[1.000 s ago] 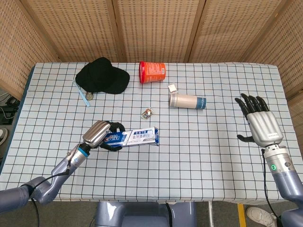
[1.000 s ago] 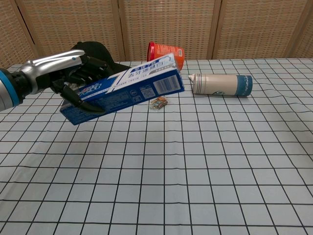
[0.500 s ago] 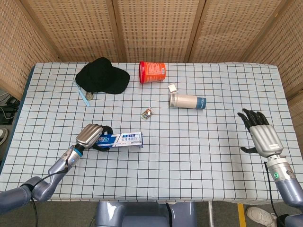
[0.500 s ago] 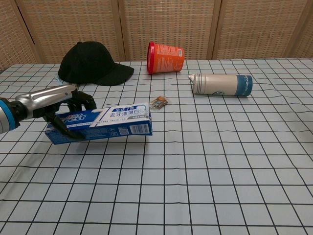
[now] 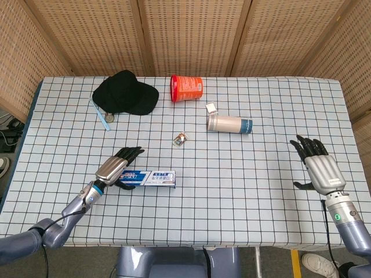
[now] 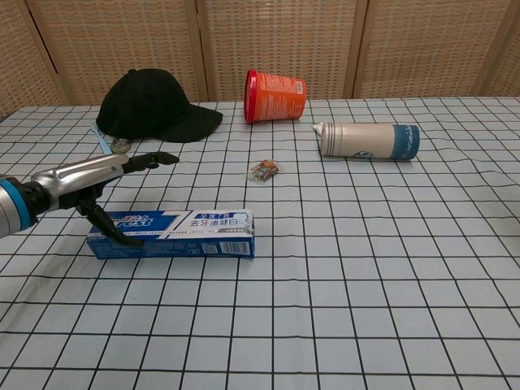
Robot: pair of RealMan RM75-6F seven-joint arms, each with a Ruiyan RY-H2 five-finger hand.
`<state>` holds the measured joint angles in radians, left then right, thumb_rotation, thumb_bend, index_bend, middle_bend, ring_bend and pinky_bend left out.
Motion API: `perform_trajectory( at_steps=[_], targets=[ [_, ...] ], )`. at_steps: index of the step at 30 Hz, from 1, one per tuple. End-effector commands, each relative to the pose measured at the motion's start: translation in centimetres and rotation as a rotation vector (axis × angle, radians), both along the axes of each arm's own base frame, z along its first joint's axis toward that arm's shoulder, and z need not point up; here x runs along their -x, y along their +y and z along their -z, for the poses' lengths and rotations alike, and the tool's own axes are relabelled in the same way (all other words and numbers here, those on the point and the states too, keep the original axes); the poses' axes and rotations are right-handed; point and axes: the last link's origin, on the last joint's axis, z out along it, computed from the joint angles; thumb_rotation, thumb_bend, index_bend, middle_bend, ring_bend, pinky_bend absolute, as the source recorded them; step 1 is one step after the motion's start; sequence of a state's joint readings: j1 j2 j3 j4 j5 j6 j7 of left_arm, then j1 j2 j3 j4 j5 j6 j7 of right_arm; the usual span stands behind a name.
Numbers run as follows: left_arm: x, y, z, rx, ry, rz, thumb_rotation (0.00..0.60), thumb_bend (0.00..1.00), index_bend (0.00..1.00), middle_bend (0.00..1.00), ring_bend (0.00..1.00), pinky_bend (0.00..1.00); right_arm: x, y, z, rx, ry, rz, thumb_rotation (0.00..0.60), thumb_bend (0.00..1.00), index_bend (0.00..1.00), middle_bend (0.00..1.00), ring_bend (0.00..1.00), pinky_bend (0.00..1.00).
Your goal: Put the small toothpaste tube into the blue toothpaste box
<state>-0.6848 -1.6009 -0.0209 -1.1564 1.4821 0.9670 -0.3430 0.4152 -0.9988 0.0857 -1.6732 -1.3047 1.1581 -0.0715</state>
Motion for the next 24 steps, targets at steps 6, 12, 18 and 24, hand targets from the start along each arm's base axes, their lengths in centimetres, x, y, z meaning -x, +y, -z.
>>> perform_trajectory(
  at_steps=[6, 12, 18, 24],
  targets=[
    [-0.8, -1.0, -6.9, -0.170, -0.173, 0.007, 0.600, 0.00, 0.00, 0.00, 0.00, 0.00, 0.2, 1.5, -0.7, 0.035, -0.012, -0.040, 0.600, 0.05, 0.03, 0.03, 0.00, 0.00],
    [1.2, -5.8, -11.8, -0.363, -0.085, -0.080, 0.600, 0.00, 0.00, 0.00, 0.00, 0.00, 1.3, 3.6, -0.7, 0.088, -0.012, -0.103, 0.600, 0.00, 0.03, 0.02, 0.00, 0.00],
    [3.8, -11.5, -14.3, -0.506, 0.036, -0.238, 0.600, 0.00, 0.00, 0.00, 0.00, 0.00, 2.9, 5.8, -0.3, 0.142, -0.003, -0.166, 0.600, 0.00, 0.03, 0.00, 0.00, 0.00],
    [4.7, -14.3, -15.3, -0.523, 0.080, -0.305, 0.600, 0.00, 0.00, 0.00, 0.00, 0.00, 3.8, 7.0, 0.3, 0.160, -0.007, -0.177, 0.600, 0.00, 0.03, 0.00, 0.00, 0.00]
  ],
)
